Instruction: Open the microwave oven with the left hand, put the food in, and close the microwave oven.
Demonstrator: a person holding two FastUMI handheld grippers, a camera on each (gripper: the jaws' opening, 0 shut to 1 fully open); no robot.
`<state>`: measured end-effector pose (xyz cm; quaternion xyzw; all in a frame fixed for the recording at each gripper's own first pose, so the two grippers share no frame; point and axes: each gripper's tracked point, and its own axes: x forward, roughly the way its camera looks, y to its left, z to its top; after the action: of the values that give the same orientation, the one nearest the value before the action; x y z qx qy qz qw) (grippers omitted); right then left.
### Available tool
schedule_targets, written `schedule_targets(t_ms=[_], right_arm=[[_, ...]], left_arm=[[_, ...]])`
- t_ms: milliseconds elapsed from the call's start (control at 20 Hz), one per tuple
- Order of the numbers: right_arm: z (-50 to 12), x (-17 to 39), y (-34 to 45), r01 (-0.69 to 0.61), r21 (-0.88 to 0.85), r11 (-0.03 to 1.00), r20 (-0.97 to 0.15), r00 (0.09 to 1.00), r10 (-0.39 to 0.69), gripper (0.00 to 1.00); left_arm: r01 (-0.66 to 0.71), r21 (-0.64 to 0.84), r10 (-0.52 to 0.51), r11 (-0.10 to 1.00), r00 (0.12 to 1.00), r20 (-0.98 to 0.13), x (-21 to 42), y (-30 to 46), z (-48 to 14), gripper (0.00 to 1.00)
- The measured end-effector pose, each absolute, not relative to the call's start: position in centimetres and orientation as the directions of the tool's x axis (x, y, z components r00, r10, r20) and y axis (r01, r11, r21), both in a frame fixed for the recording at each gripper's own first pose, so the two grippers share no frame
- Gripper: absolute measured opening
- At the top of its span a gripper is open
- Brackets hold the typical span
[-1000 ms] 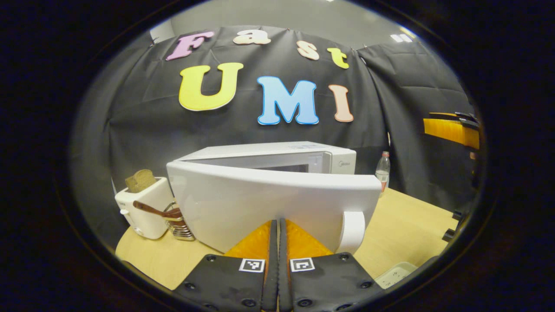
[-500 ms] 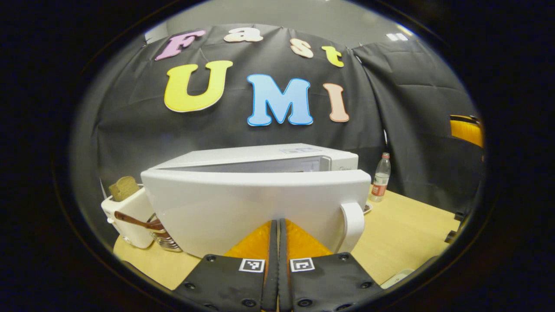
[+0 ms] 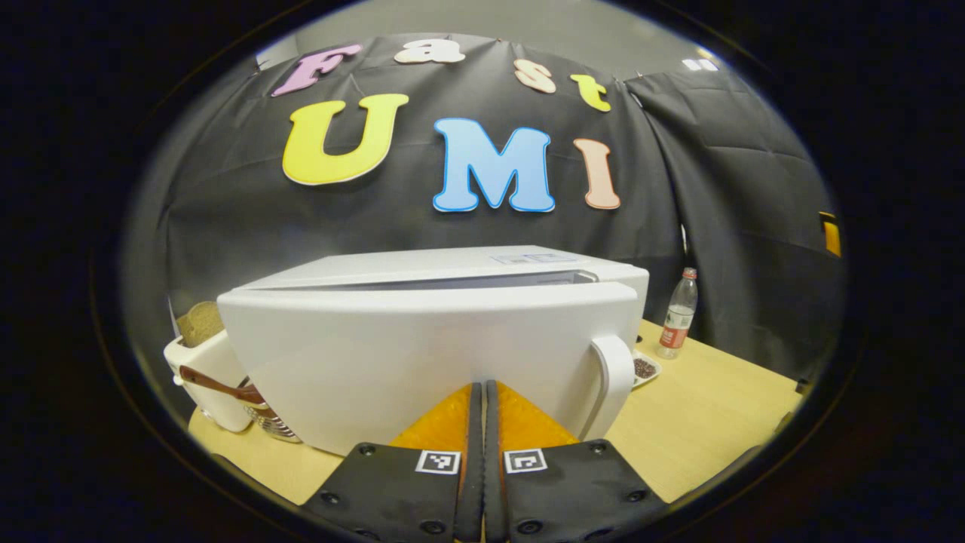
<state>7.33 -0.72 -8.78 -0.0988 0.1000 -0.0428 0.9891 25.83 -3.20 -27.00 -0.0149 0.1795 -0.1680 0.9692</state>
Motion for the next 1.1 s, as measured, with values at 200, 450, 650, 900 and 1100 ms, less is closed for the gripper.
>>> schedule_targets(t_ms=[200, 450, 650, 900, 1100], right_arm=[[-9.0, 6.9, -1.9, 0.088, -0.196, 0.977, -0.204, 0.971, -0.128, 0.96], [-8.8, 6.1, -2.8, 0.097, -0.201, 0.975, -0.201, 0.970, -0.138, 0.97], [-9.0, 5.9, -2.7, 0.064, -0.192, 0.979, -0.204, 0.974, -0.103, 0.96], [-9.4, 5.1, -2.3, 0.018, -0.151, 0.988, -0.209, 0.977, -0.049, 0.96], [-9.2, 4.4, -2.5, -0.018, -0.102, 0.995, -0.196, 0.981, -0.003, 0.96]], left_arm=[[0.303, -0.090, -0.315, 0.949, 0.881, -0.354, 27.3, -3.3, -27.6, 0.07], [0.271, -0.110, -0.292, 0.956, 0.890, -0.349, 28.3, -3.4, -27.8, 0.07], [0.228, -0.075, -0.239, 0.971, 0.900, -0.363, 29.2, -3.2, -27.8, 0.07], [0.199, -0.043, -0.201, 0.979, 0.908, -0.367, 28.4, -3.5, -26.1, 0.07], [0.182, -0.050, -0.189, 0.982, 0.934, -0.304, 25.4, -3.9, -21.4, 0.07]])
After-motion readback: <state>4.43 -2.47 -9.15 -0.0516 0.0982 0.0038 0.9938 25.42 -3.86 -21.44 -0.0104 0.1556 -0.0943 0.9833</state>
